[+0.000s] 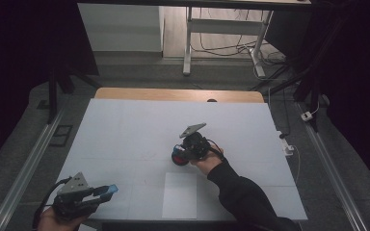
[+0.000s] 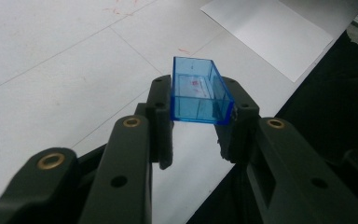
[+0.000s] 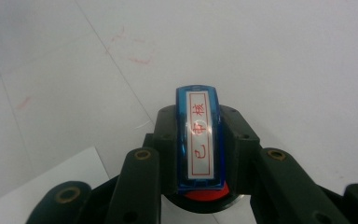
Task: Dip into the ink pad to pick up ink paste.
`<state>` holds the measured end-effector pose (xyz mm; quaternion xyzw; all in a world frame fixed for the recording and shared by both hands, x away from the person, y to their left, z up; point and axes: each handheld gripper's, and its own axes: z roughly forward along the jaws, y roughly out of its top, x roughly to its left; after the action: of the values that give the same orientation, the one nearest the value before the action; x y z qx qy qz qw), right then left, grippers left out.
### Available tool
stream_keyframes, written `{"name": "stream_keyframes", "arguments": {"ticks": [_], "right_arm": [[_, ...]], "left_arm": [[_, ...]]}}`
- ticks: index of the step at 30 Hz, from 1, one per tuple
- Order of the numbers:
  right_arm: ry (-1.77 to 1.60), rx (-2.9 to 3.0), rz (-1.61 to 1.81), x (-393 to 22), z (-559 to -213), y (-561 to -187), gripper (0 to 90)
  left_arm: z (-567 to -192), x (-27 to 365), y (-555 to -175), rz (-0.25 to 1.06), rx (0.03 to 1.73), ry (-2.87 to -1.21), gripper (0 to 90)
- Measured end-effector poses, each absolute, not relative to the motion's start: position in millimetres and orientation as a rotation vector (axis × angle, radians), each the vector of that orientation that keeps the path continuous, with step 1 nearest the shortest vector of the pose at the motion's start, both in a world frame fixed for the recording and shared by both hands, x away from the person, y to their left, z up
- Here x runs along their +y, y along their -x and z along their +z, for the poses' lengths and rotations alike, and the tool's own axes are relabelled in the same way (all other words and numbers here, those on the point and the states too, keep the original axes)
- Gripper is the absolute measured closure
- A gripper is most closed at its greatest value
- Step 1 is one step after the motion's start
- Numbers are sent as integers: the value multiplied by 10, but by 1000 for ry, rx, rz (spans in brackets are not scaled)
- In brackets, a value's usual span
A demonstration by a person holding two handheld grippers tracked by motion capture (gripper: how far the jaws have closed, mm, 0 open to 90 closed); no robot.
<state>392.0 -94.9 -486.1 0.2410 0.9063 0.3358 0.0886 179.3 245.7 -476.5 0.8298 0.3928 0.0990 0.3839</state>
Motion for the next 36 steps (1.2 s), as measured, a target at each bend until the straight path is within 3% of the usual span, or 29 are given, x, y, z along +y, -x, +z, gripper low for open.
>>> {"name": "stream_keyframes", "arguments": {"ticks": [8,19,36], "right_arm": [[-792,2727,1073,-1016,-4880,-4008,705],[-617,2648,905,-863,-4860,-3804,705],[-715,2677,1092,-1034,-4885,-3930,697]], "left_arm": [[-4765,2456,-1793,252,1001,-2117,686],[-4765,2453,-1794,254,999,-2120,686],[-4765,2459,-1792,250,992,-2116,686]]}}
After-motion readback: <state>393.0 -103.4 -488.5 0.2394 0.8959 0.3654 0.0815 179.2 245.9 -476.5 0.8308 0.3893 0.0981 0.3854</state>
